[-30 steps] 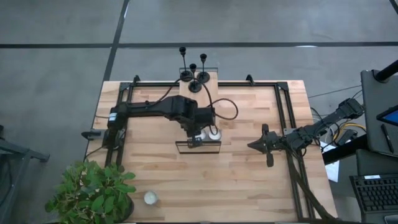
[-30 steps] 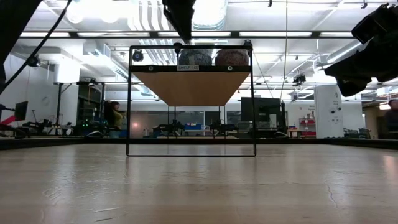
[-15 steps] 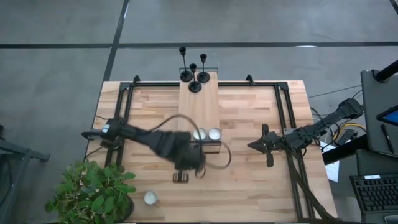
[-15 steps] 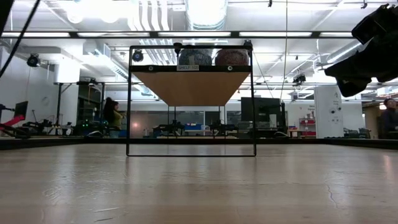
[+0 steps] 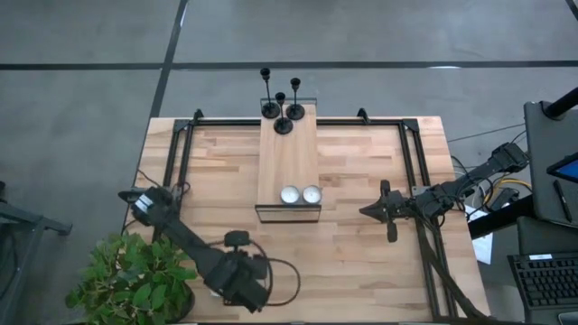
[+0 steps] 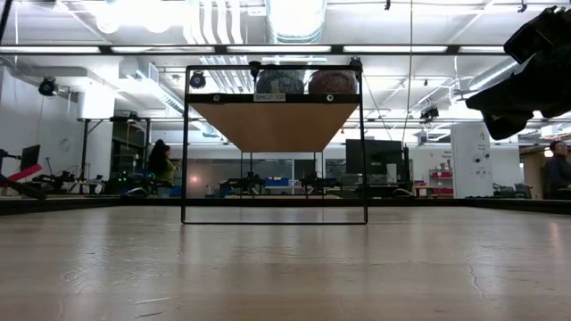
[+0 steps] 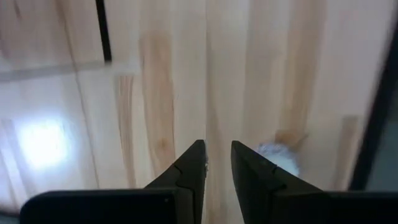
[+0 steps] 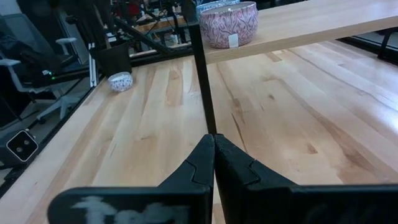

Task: Pick & Place candle stick holders
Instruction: Align the red scented candle with the blue scented candle on the shelf

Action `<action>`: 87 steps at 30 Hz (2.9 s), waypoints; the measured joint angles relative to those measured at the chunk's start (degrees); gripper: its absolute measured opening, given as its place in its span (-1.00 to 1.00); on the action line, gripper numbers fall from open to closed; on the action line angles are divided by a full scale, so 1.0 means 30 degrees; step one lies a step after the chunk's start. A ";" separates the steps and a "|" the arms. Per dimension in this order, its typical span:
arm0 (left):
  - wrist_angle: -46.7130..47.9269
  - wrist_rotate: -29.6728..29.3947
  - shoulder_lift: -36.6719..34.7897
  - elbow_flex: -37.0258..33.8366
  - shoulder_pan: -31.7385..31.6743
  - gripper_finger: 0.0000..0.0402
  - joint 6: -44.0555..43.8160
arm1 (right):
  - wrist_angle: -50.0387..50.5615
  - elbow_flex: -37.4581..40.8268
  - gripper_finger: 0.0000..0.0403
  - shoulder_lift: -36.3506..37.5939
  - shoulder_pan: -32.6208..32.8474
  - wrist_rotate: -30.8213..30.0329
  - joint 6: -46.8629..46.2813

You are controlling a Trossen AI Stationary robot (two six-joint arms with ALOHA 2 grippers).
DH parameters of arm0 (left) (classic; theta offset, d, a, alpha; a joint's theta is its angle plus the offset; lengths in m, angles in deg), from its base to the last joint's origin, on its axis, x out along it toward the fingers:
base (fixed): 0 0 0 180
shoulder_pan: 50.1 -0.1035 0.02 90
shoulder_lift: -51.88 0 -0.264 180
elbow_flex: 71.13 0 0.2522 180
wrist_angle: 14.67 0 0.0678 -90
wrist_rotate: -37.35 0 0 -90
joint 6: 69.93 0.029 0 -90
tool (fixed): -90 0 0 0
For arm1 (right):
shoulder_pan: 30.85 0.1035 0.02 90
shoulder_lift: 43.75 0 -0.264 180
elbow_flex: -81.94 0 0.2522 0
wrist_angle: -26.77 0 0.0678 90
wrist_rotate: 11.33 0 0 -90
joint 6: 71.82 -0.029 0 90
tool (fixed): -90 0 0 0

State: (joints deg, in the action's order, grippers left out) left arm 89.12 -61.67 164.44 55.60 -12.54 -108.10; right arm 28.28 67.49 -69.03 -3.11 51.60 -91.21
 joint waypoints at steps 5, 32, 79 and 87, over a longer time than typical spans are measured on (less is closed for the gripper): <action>-0.0354 0.0301 0.0000 -0.3091 0.0942 -0.62 -0.1245 | 0.0000 0.0000 -0.96 0.0000 0.0001 0.0000 -0.0045; -0.7205 0.3615 0.0000 -0.9965 0.2642 -0.56 -0.2743 | 0.0000 0.0000 -0.96 0.0000 -0.0001 0.0007 -0.0897; -0.5819 0.1289 -0.3477 -0.9046 0.0366 -1.00 -0.2872 | 0.0000 0.0044 -0.96 0.0000 0.0001 0.0000 -0.0897; -0.5554 -0.2419 -0.6164 -0.7997 -0.1164 -1.00 -0.1909 | 0.0000 0.0044 -0.96 0.0000 0.0002 0.0000 -0.0897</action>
State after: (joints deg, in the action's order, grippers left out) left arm 72.46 -68.93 145.94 31.61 -16.03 -113.82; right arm 28.28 67.62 -69.03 -3.10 51.60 -93.90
